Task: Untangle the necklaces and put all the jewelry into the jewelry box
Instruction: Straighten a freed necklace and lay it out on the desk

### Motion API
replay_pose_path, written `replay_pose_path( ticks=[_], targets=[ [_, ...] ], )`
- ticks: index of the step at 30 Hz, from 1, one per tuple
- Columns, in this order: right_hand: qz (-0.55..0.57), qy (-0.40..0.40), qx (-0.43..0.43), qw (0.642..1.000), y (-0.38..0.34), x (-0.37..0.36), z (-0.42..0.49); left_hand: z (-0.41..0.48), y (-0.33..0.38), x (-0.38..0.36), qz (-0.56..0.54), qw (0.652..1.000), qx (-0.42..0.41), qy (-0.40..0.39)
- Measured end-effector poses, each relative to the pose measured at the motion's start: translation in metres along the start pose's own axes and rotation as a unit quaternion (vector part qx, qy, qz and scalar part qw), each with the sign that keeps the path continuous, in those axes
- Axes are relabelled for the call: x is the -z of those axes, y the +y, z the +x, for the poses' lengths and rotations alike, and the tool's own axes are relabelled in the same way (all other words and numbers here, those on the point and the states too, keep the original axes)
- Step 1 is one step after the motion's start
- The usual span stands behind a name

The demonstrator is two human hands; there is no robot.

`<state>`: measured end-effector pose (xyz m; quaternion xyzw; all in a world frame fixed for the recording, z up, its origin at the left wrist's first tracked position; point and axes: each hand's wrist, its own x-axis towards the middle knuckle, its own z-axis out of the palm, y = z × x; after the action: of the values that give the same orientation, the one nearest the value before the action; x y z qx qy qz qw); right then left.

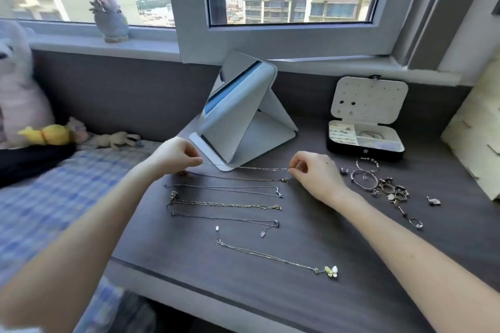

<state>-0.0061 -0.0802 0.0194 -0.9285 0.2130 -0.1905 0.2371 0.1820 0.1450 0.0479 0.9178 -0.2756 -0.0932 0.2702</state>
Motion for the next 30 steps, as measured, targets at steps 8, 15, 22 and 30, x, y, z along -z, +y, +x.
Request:
replay_pose_path(
  ticks=[8, 15, 22, 30],
  targets=[
    [-0.076, 0.018, 0.051, 0.996, 0.007, -0.005, -0.001, 0.010, -0.007, -0.012, 0.113, 0.993, -0.023, 0.041],
    [0.017, -0.112, 0.078, 0.990, -0.004, 0.044, -0.062, -0.053, 0.030, -0.021, 0.036, 0.988, -0.150, 0.030],
    [0.010, -0.280, 0.112, 0.953, 0.008, 0.071, -0.123, -0.104, 0.098, -0.054, -0.016, 0.942, -0.304, -0.141],
    [0.029, -0.169, 0.132, 0.976, 0.020, 0.057, -0.128, -0.093, 0.135, -0.085, -0.045, 0.913, -0.297, -0.277]
  ],
)
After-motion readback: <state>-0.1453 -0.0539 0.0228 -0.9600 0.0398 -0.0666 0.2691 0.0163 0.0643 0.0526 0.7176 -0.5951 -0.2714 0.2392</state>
